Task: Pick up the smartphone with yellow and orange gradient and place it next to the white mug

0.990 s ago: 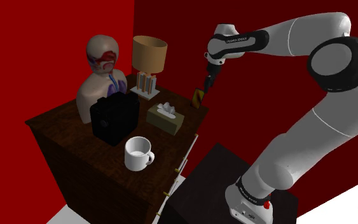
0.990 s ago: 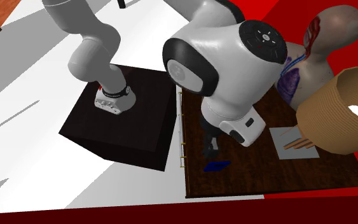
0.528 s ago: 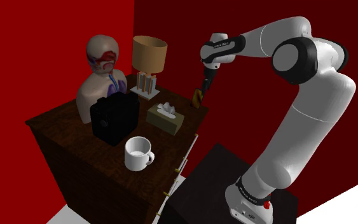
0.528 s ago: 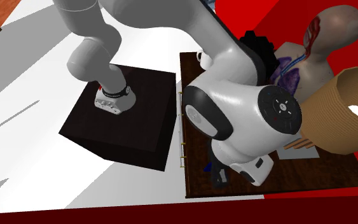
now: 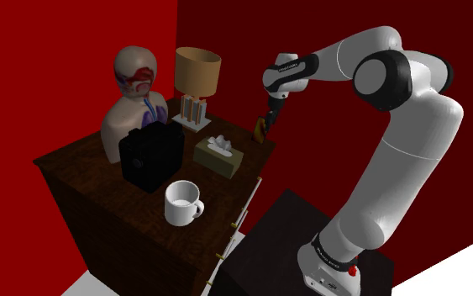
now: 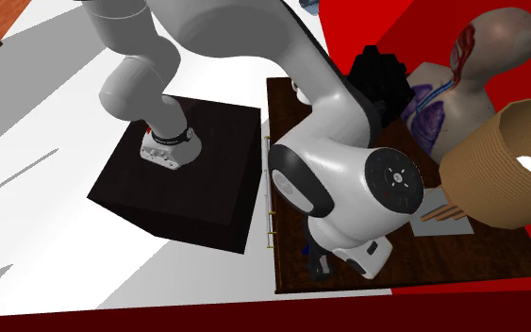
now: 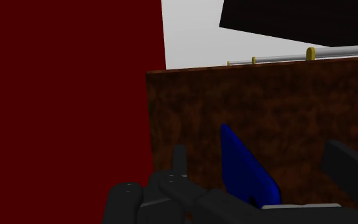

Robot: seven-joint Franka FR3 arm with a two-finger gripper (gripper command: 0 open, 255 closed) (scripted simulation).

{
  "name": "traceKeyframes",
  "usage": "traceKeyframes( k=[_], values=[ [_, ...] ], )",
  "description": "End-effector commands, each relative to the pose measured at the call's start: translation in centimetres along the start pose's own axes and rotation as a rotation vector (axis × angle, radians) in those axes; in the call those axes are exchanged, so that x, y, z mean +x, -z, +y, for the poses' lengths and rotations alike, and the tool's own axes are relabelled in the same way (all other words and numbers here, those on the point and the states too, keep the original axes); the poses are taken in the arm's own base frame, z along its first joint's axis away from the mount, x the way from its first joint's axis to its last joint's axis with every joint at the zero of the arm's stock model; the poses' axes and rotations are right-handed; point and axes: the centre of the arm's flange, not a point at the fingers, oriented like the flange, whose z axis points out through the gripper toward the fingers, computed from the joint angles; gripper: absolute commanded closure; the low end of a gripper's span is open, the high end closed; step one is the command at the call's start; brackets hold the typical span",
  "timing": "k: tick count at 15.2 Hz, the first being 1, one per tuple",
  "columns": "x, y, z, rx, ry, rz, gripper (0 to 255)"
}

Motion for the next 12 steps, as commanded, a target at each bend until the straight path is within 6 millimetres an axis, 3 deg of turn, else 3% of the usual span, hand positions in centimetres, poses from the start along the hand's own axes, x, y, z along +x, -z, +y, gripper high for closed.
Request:
traceKeyframes(
  k=[1, 5, 6, 12],
  values=[
    [-0.01, -0.14, 0.05, 0.0, 0.0, 0.0, 0],
    [0.0, -0.13, 0.05, 0.0, 0.0, 0.0, 0],
    [0.0, -0.13, 0.05, 0.0, 0.0, 0.0, 255],
    [0.0, -0.13, 0.05, 0.0, 0.0, 0.0, 255]
  ],
)
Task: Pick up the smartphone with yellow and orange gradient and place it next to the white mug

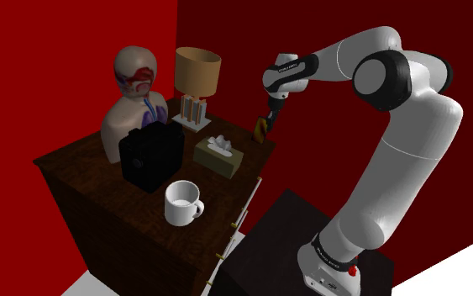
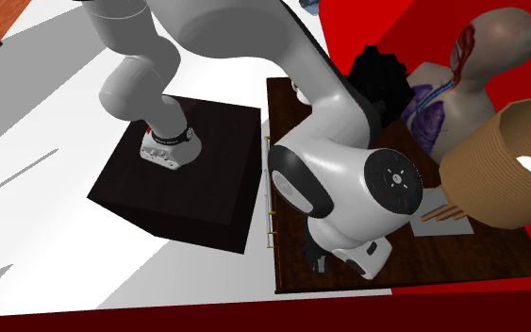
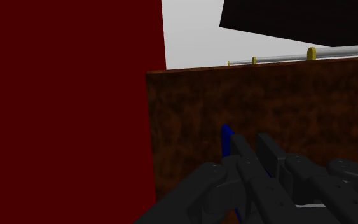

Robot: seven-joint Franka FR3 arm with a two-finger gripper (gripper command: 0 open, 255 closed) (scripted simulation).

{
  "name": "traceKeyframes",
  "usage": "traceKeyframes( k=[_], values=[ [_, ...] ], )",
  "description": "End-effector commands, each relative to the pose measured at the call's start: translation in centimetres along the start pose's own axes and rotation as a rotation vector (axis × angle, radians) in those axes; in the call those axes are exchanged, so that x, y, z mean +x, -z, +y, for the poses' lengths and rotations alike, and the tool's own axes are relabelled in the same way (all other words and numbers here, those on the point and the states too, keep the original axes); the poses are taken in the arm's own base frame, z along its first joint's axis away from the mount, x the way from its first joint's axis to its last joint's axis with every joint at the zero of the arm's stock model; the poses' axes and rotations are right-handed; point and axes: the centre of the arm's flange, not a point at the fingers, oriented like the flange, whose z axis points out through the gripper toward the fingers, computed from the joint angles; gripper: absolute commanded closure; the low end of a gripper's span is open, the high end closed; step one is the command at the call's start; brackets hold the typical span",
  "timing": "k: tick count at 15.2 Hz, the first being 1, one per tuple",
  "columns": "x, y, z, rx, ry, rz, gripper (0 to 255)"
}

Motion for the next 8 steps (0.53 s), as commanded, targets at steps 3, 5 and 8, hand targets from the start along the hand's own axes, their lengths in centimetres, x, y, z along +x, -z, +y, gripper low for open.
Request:
traceKeyframes(
  k=[3, 5, 8],
  values=[
    [0.0, 0.0, 0.0, 0.0, 0.0, 0.0, 255],
    [-0.1, 1.0, 0.0, 0.0, 0.0, 0.0, 255],
    [-0.3, 2.6, 0.0, 0.0, 0.0, 0.0, 255]
  ],
)
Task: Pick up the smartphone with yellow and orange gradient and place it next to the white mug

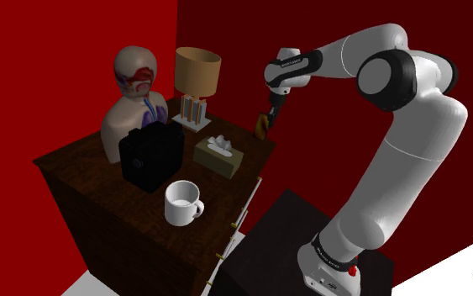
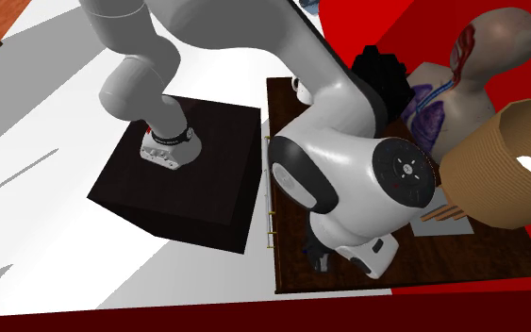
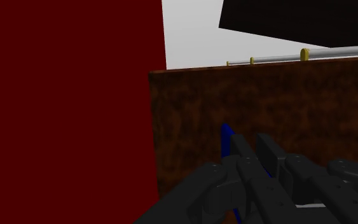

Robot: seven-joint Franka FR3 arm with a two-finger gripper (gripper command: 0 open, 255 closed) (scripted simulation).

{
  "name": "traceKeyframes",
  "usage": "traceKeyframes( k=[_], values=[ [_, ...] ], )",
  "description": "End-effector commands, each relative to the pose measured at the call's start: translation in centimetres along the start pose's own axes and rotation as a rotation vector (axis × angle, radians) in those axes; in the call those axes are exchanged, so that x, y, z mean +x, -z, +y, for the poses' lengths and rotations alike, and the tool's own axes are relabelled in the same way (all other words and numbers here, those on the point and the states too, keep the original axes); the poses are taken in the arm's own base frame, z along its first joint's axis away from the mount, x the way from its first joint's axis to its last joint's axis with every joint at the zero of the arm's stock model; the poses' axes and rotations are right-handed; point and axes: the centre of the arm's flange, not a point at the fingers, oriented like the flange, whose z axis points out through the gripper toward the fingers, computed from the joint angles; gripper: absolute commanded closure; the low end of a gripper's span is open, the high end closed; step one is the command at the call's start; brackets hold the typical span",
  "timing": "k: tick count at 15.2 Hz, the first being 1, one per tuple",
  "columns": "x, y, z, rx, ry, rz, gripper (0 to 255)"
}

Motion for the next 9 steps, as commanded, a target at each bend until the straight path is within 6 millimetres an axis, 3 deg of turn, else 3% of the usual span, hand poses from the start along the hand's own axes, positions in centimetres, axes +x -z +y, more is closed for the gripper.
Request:
traceKeyframes(
  k=[1, 9],
  values=[
    [-0.1, 1.1, 0.0, 0.0, 0.0, 0.0, 255],
    [-0.6, 5.3, 0.0, 0.0, 0.0, 0.0, 255]
  ],
)
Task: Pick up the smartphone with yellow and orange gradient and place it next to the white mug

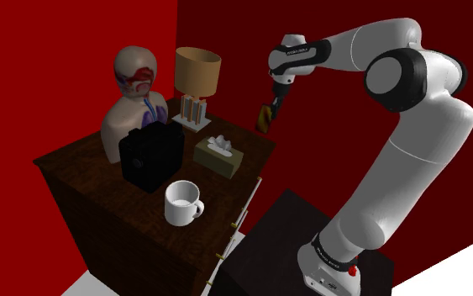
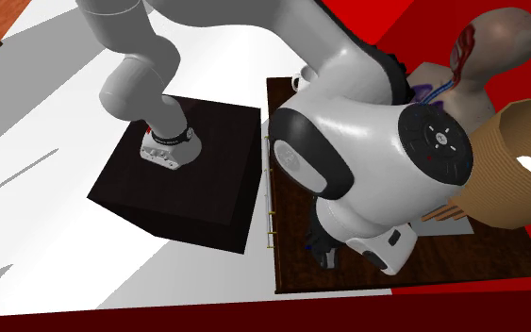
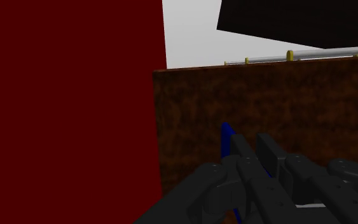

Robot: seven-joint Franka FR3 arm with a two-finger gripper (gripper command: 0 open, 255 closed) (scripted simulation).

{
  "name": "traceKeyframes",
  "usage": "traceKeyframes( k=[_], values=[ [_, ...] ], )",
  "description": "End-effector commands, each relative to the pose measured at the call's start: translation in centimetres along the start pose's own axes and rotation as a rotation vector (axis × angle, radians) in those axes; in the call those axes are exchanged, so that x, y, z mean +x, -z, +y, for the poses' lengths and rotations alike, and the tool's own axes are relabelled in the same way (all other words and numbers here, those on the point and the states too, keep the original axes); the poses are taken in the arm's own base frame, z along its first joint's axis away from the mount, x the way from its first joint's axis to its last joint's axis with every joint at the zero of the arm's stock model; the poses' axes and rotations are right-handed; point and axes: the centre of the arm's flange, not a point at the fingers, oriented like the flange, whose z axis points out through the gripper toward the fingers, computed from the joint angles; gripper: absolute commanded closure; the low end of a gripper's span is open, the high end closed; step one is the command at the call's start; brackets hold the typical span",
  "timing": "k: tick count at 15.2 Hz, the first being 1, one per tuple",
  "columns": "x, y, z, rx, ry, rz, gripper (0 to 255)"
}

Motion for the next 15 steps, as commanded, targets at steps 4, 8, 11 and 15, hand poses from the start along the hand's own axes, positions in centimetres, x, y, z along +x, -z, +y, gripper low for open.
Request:
traceKeyframes(
  k=[4, 8, 11, 15],
  values=[
    [-0.4, 2.7, 0.0, 0.0, 0.0, 0.0, 255],
    [-0.6, 4.8, 0.0, 0.0, 0.0, 0.0, 255],
    [-0.8, 6.3, 0.0, 0.0, 0.0, 0.0, 255],
    [-1.1, 8.4, 0.0, 0.0, 0.0, 0.0, 255]
  ],
)
